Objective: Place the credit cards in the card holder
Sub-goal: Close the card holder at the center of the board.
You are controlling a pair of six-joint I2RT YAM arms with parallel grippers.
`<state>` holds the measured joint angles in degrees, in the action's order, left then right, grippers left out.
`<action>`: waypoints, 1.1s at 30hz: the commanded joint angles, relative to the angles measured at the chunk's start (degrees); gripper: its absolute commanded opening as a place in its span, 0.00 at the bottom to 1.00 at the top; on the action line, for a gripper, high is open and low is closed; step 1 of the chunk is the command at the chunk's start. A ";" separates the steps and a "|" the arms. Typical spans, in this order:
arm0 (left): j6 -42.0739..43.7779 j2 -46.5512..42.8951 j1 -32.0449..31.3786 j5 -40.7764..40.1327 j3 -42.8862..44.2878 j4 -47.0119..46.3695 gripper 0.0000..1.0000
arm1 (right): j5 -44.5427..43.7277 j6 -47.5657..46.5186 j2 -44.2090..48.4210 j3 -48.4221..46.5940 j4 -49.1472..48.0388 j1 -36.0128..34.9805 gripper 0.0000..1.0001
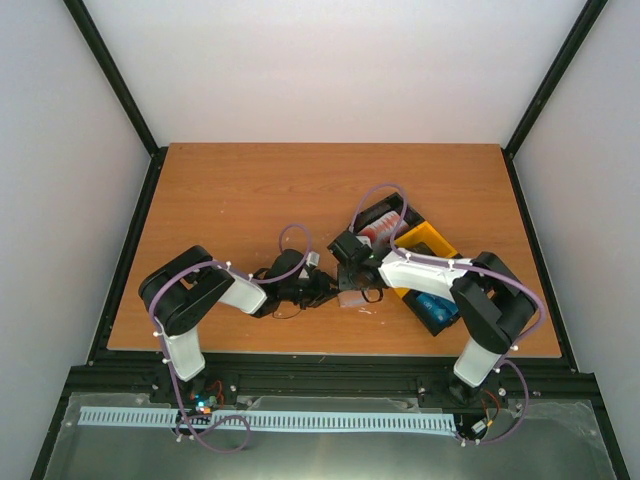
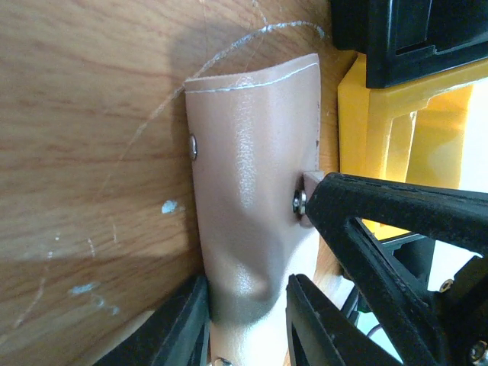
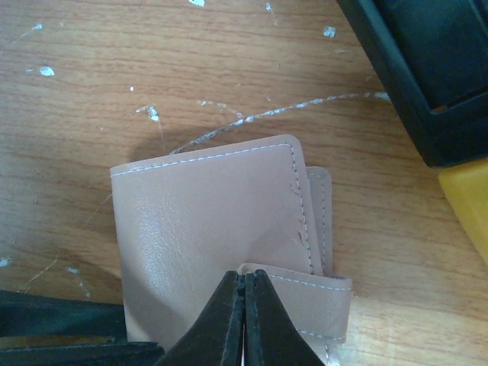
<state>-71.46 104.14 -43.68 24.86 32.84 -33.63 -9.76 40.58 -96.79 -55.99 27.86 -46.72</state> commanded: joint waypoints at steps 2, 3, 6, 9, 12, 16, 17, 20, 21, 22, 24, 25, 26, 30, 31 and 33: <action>1.15 5.51 -0.79 -6.65 -3.40 17.63 0.32 | 5.61 1.67 -5.16 1.32 4.30 -0.03 0.03; 1.11 5.58 -0.79 -6.64 -3.32 17.65 0.31 | 5.85 1.79 -5.42 1.34 4.60 -0.04 0.03; 1.21 5.72 -0.79 -6.61 -3.16 17.74 0.32 | 6.77 1.87 -6.11 1.74 4.99 -0.10 0.03; 1.15 5.65 -0.79 -6.72 -3.13 17.80 0.32 | 6.99 1.85 -6.96 1.93 5.40 -0.21 0.03; 1.28 5.20 -0.69 -6.76 -3.22 18.14 0.32 | 6.69 2.30 -5.67 2.39 4.70 -0.29 0.03; 2.18 3.16 -0.70 -7.63 -3.09 19.58 0.34 | 3.06 1.96 -0.47 -0.14 5.26 -0.17 0.10; 2.46 1.80 -0.64 -8.09 -3.09 20.21 0.36 | 1.80 1.71 0.69 -1.40 5.96 -0.16 0.16; 3.30 -2.64 -0.45 -10.03 -3.35 22.43 0.41 | -1.87 1.17 3.63 -4.83 8.35 -0.13 0.31; 3.60 -4.39 -0.44 -10.82 -3.43 23.42 0.43 | -2.93 1.09 4.62 -5.59 8.85 -0.10 0.33; 3.95 -6.53 -0.40 -11.58 -3.48 24.53 0.45 | -3.88 1.20 6.05 -6.06 9.23 -0.07 0.36; 4.75 -11.11 -0.35 -14.01 -3.44 27.37 0.49 | -5.21 1.39 9.39 -5.83 9.90 -0.03 0.41; 5.31 -13.74 -0.35 -15.26 -3.40 28.88 0.51 | -6.08 1.49 11.46 -5.33 10.46 -0.05 0.43; 5.89 -16.33 -0.34 -16.61 -3.40 30.29 0.53 | -6.97 1.64 13.52 -4.65 11.11 -0.07 0.46; 8.77 -28.77 -0.35 -21.80 -2.96 37.51 0.66 | -11.64 1.51 24.27 -0.44 14.44 -0.11 0.55; 9.47 -33.29 -0.35 -23.75 -2.67 39.41 0.69 | -12.83 1.50 27.34 0.44 15.53 -0.08 0.58; 11.69 -40.59 -0.43 -26.05 -2.09 42.23 0.75 | -15.67 0.83 34.24 2.12 17.70 -0.08 0.62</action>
<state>-64.93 75.24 -44.03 6.81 29.19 -1.28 -17.96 41.71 -71.96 -57.04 39.31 -46.63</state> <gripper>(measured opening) 0.708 0.591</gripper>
